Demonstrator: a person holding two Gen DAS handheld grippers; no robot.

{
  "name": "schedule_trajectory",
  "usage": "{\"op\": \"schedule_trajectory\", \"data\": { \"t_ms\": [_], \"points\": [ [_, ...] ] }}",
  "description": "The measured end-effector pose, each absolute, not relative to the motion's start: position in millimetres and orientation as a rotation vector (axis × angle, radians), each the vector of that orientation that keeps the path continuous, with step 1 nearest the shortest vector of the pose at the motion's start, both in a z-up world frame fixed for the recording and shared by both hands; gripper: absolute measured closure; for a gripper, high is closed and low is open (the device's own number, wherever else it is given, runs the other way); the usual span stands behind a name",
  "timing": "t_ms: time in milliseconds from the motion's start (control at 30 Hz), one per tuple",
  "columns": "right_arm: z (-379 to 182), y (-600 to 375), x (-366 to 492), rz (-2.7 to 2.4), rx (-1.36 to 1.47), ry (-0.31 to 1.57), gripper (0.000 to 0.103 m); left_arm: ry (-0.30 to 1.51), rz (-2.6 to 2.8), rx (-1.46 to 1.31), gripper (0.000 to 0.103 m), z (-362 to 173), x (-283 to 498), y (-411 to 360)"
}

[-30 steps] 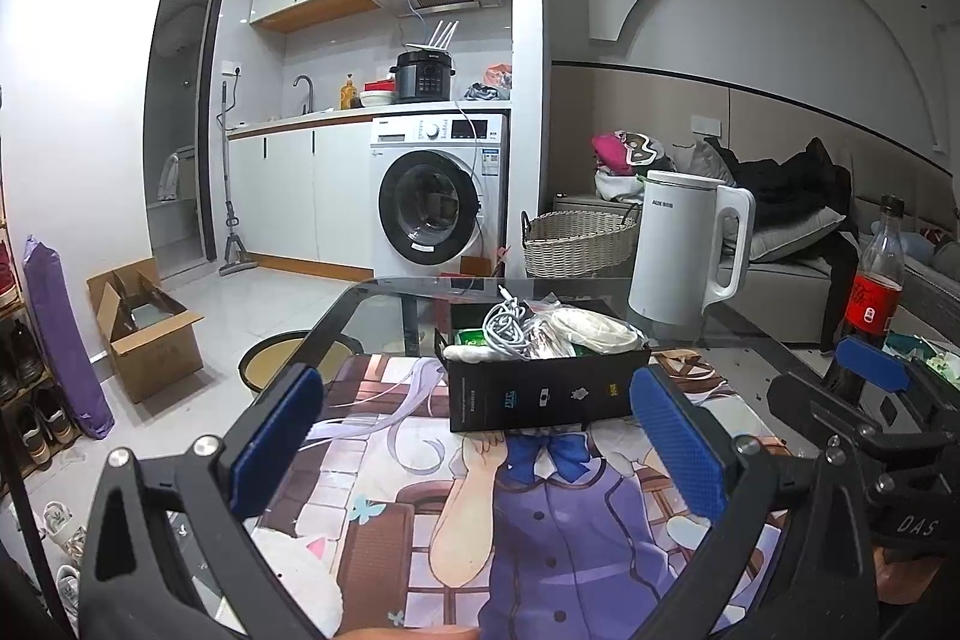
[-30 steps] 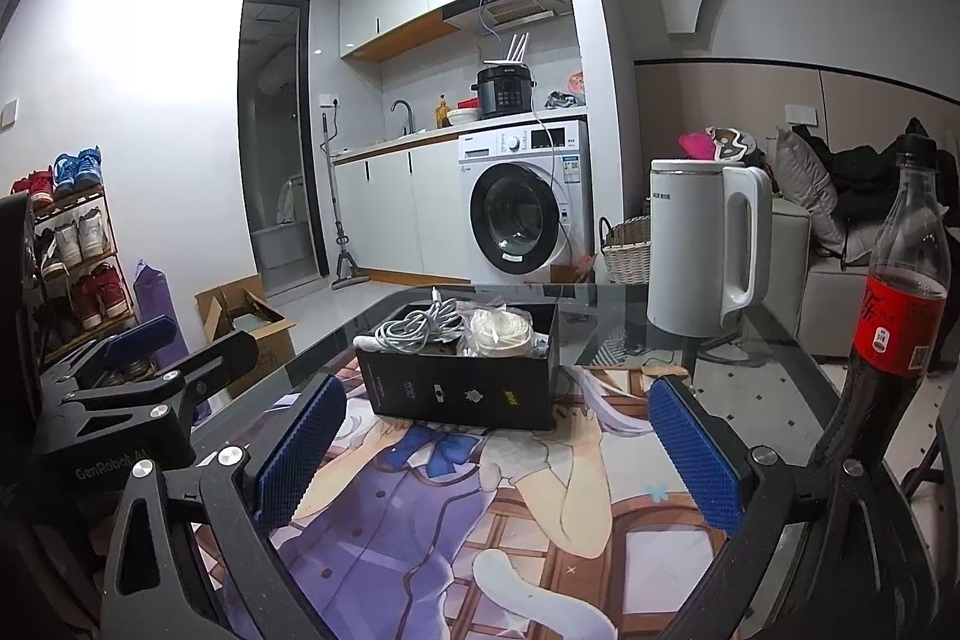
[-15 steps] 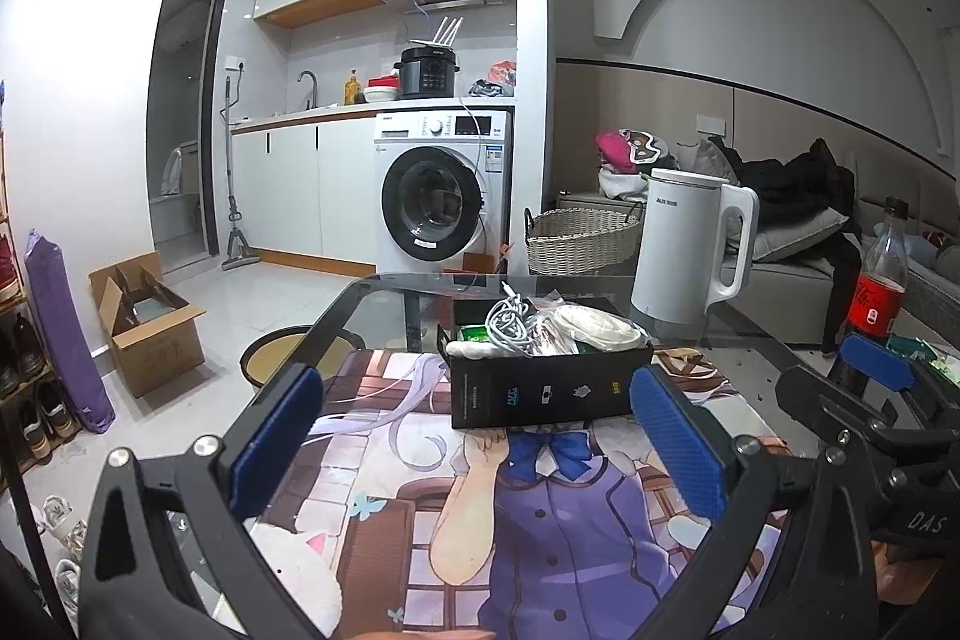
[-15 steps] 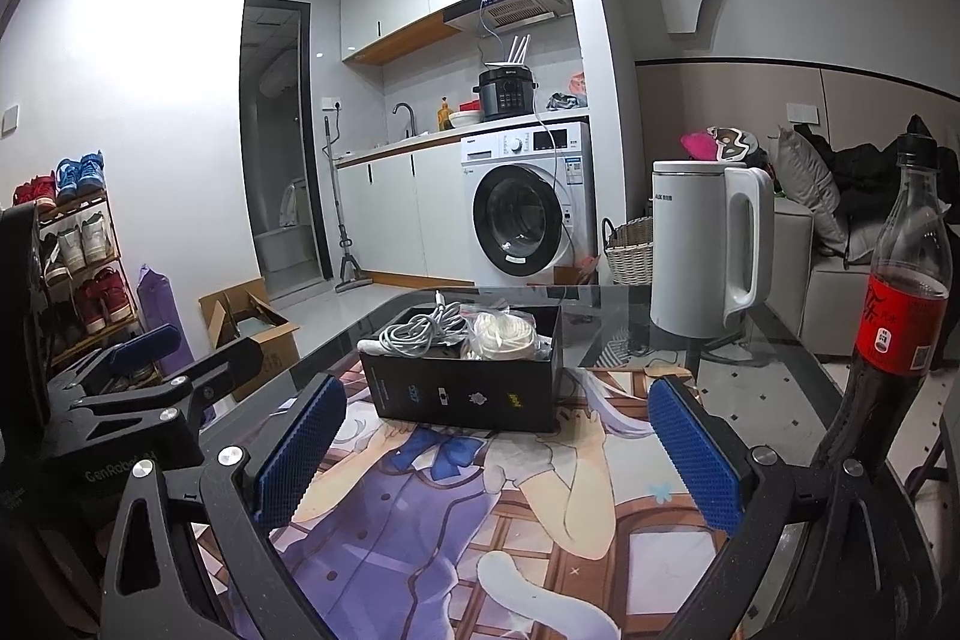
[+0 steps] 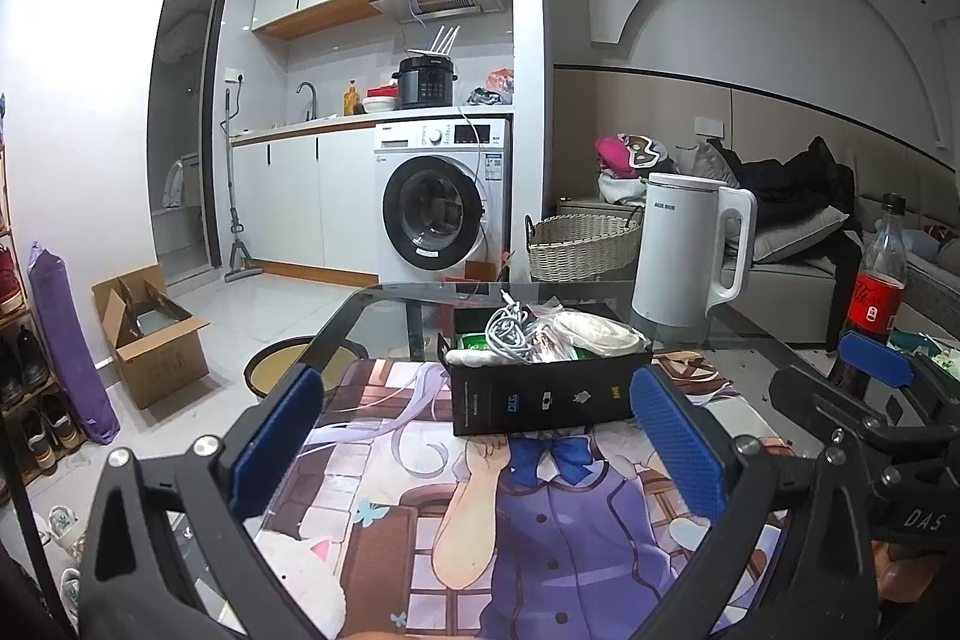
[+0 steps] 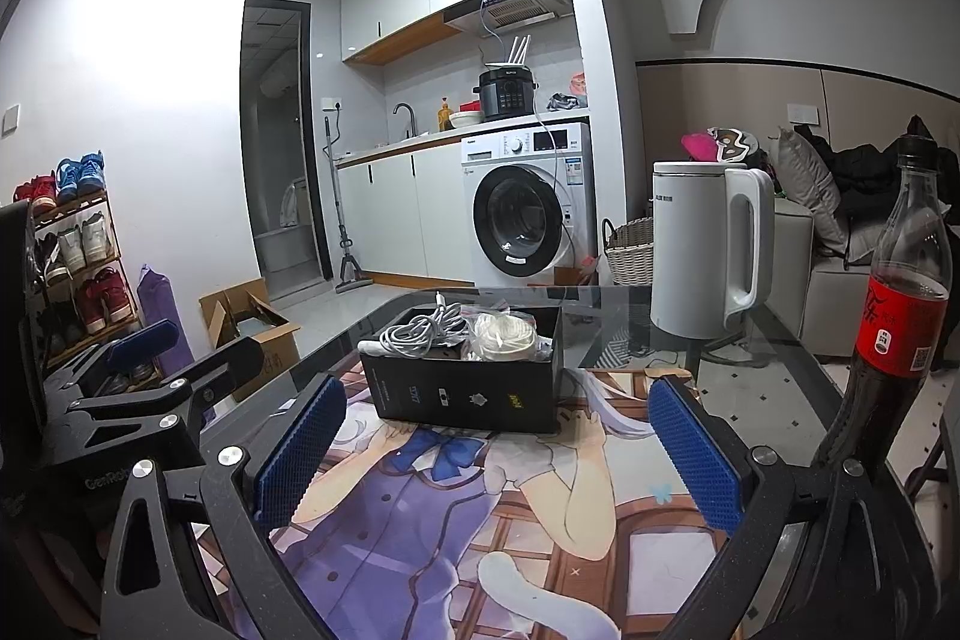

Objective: Organize soft objects

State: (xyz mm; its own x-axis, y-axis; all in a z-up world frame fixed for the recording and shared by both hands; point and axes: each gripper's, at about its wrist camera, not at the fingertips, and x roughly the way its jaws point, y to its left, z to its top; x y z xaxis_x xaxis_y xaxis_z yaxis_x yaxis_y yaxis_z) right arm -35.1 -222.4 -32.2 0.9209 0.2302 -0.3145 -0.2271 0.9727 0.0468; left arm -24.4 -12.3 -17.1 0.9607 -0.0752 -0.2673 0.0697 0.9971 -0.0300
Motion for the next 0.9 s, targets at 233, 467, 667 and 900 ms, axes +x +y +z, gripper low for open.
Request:
{"op": "schedule_trajectory", "data": {
  "t_ms": [233,467,667,900],
  "points": [
    [-32.1,-222.6,-35.2,0.234,0.011,0.325,0.001,0.276,-0.071,-0.026,0.000,-16.6,-24.9,-13.2],
    [-31.1,-222.7,-36.0,0.234,0.007,0.323,0.001,0.273,-0.069,-0.029,0.000,-16.8,-24.9,-13.3],
    [-30.5,-222.0,-36.6,0.233,0.008,0.320,0.001,0.272,-0.068,-0.029,0.000,-16.5,-25.6,-13.5],
    [-28.8,-222.6,-38.4,0.229,0.012,0.317,0.001,0.271,-0.068,-0.028,0.000,-17.3,-23.5,-14.7]
  ]
}}
